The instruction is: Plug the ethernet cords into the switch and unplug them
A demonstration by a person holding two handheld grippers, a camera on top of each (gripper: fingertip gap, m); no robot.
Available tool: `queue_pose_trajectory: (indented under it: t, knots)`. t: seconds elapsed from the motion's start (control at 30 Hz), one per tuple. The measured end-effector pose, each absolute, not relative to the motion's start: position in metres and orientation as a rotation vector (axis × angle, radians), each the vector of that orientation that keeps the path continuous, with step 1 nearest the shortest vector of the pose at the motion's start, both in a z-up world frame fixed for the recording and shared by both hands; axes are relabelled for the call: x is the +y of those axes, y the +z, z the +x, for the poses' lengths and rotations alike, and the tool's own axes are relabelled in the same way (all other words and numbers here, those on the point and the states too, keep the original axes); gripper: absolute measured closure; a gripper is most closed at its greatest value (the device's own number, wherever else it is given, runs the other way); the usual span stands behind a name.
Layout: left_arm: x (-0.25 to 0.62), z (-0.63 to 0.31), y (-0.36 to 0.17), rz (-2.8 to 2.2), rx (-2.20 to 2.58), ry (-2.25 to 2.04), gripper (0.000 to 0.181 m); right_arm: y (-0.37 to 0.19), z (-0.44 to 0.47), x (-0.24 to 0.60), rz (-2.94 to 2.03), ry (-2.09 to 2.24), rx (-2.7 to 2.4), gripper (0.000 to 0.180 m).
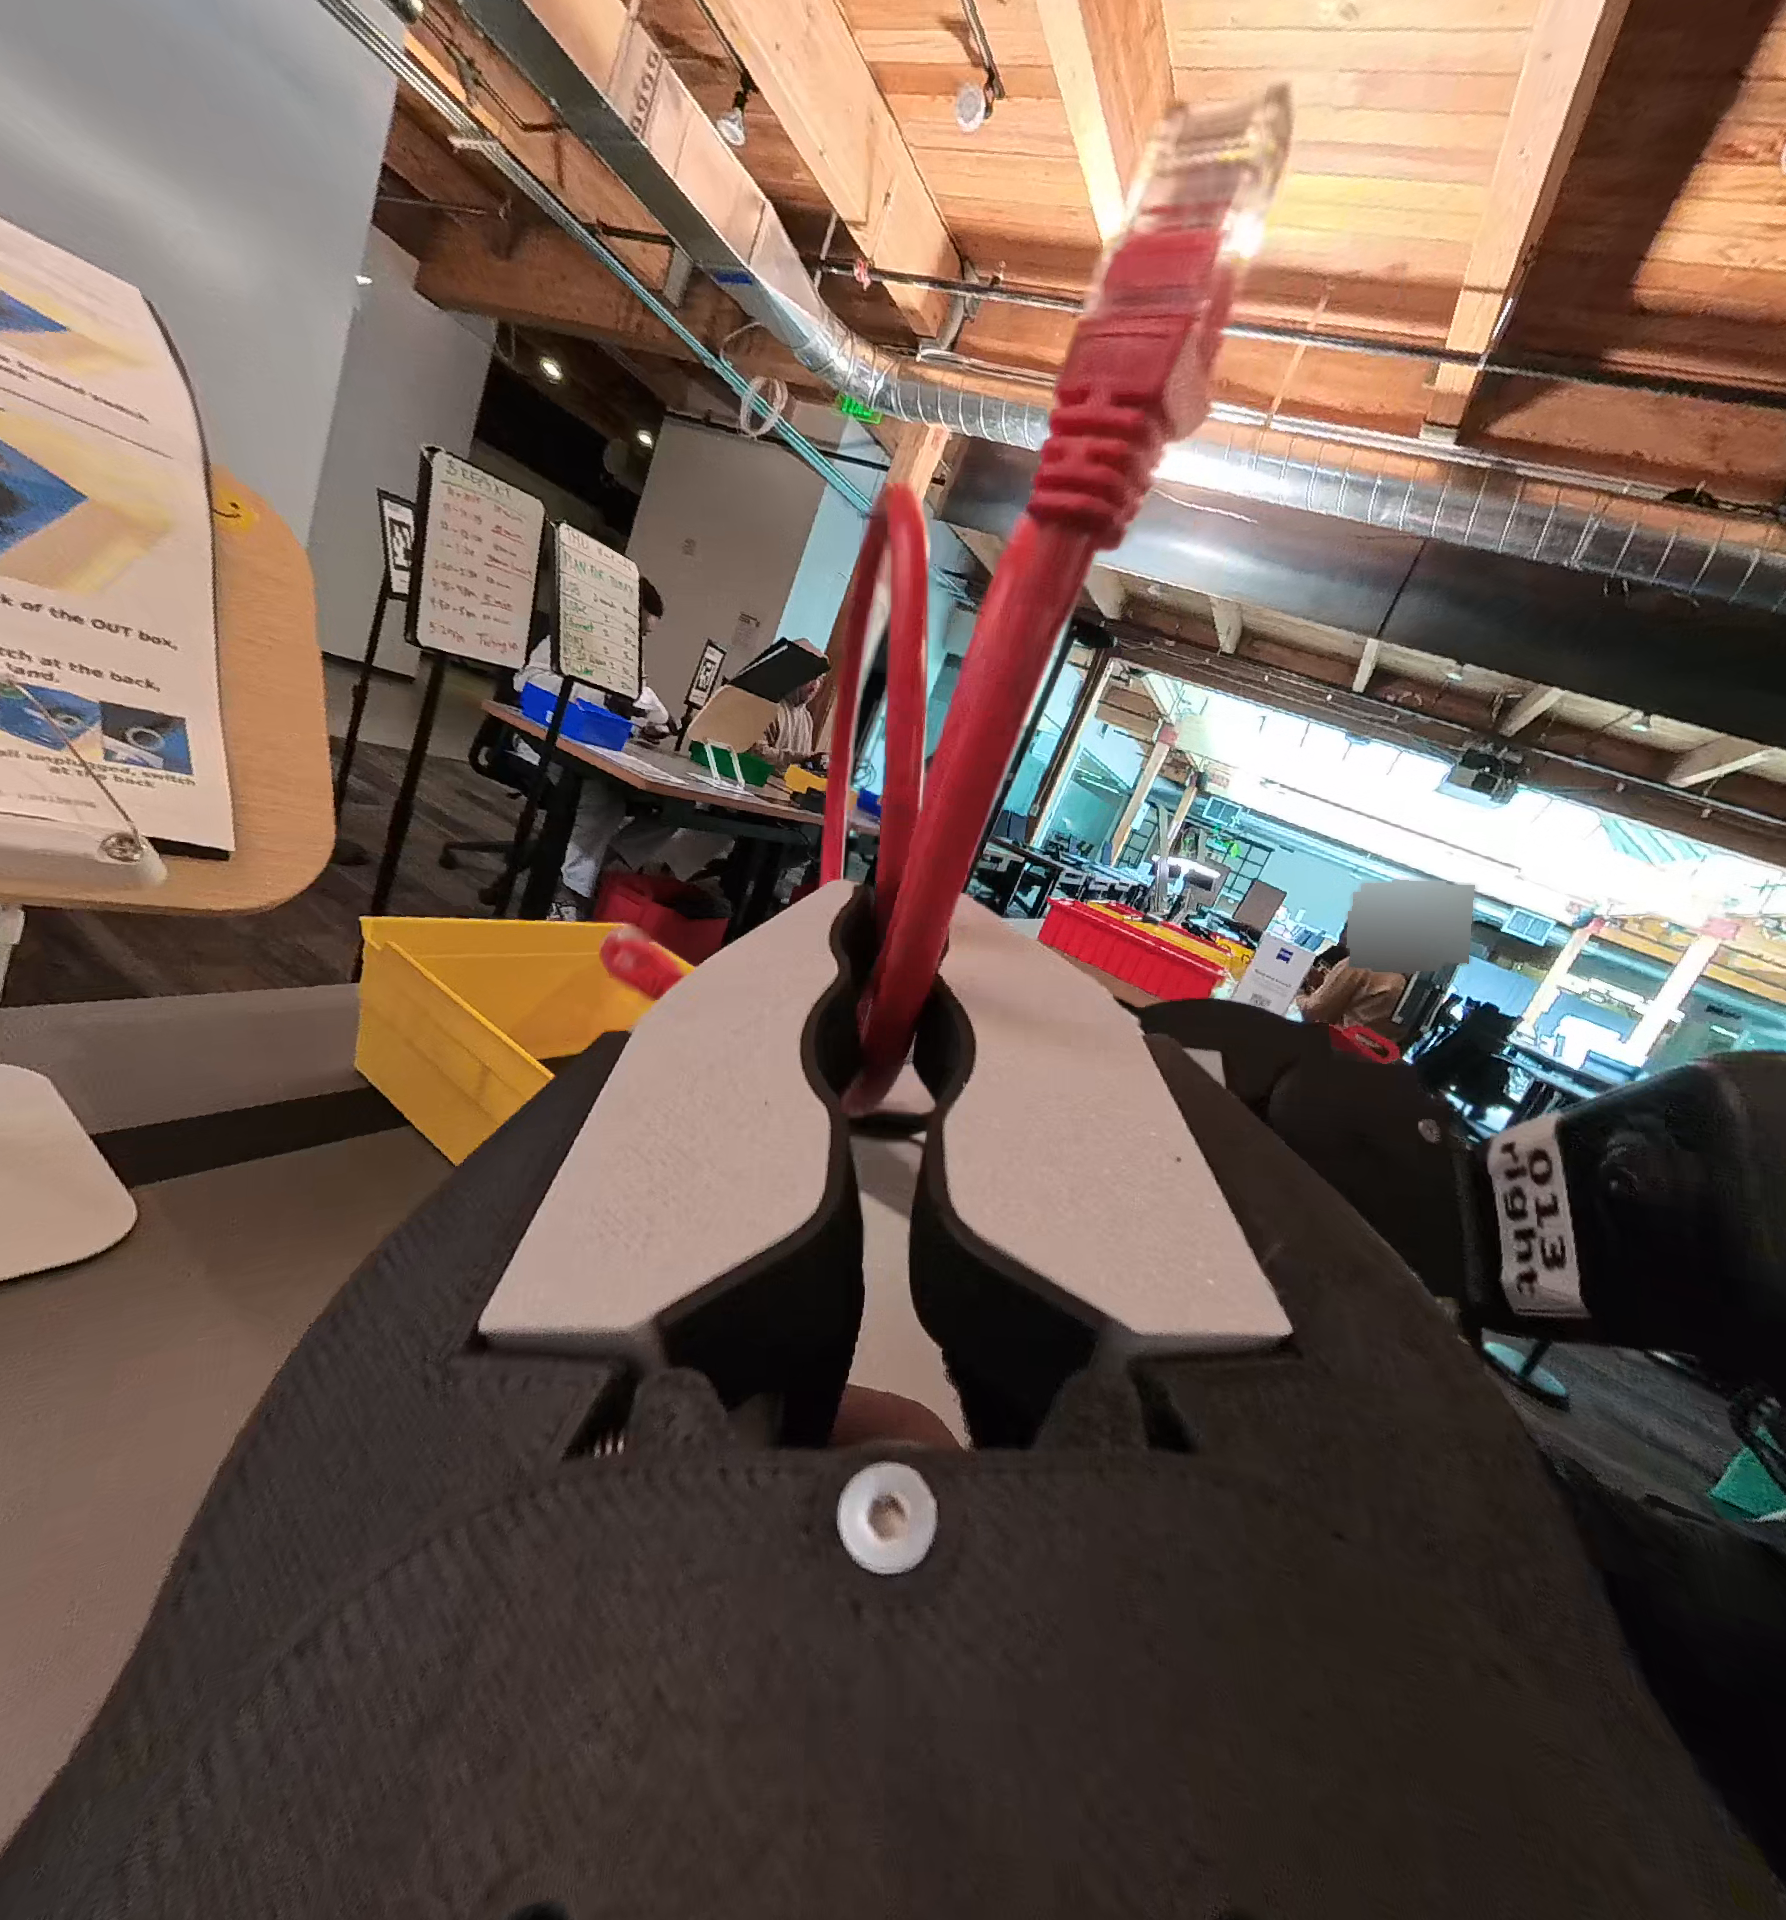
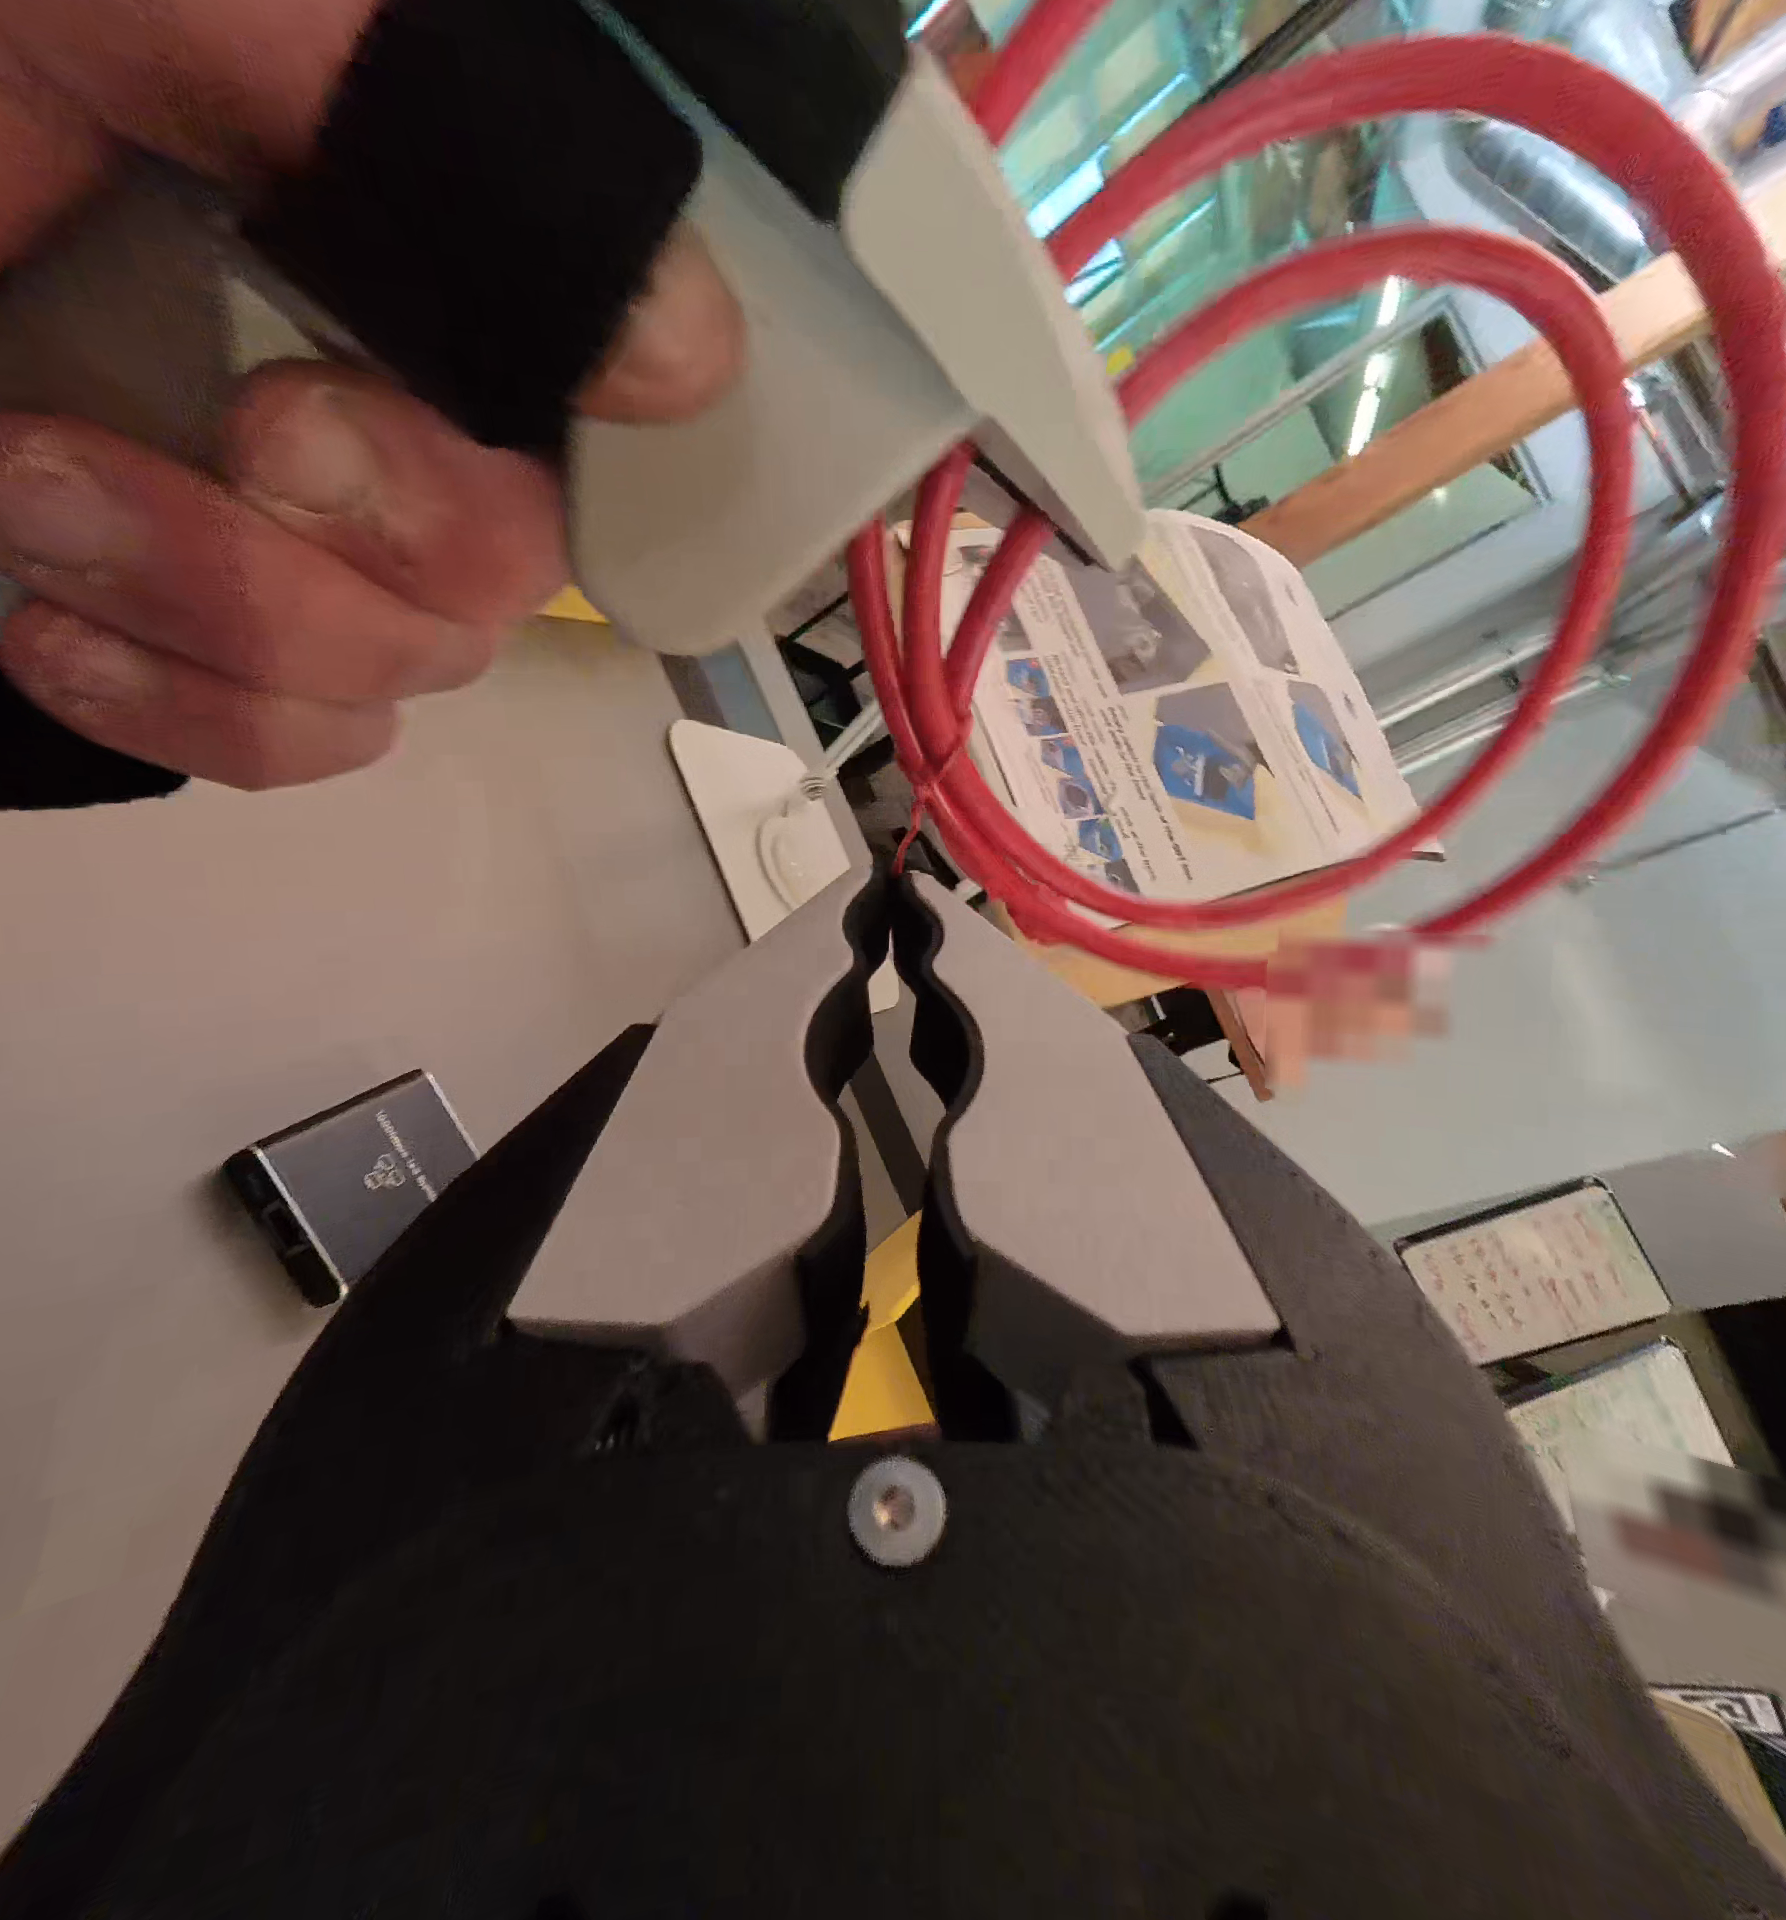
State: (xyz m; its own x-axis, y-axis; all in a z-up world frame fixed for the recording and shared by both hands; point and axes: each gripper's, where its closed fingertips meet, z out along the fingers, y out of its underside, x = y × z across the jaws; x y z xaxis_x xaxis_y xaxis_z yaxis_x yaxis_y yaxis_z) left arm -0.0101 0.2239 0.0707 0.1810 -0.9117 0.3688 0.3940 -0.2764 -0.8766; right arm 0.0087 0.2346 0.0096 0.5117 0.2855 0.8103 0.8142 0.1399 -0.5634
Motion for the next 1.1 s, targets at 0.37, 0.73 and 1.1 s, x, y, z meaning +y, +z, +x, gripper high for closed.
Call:
queue_pose_trajectory:
  t: [0.37,0.73,1.1]
  knots:
    - [0.234,-0.023,0.079,-1.227,0.527,-1.434,0.176,0.029,-0.002,0.223,-1.377,-0.040,-0.891,0.167]
    - [0.232,-0.018,0.077,-1.222,0.546,-1.423,0.176,0.045,0.010,0.220,-1.380,0.530,-0.631,0.177]
    - [0.229,-0.019,0.079,-1.213,0.547,-1.414,0.176,0.046,0.011,0.217,-1.376,0.547,-0.651,0.170]
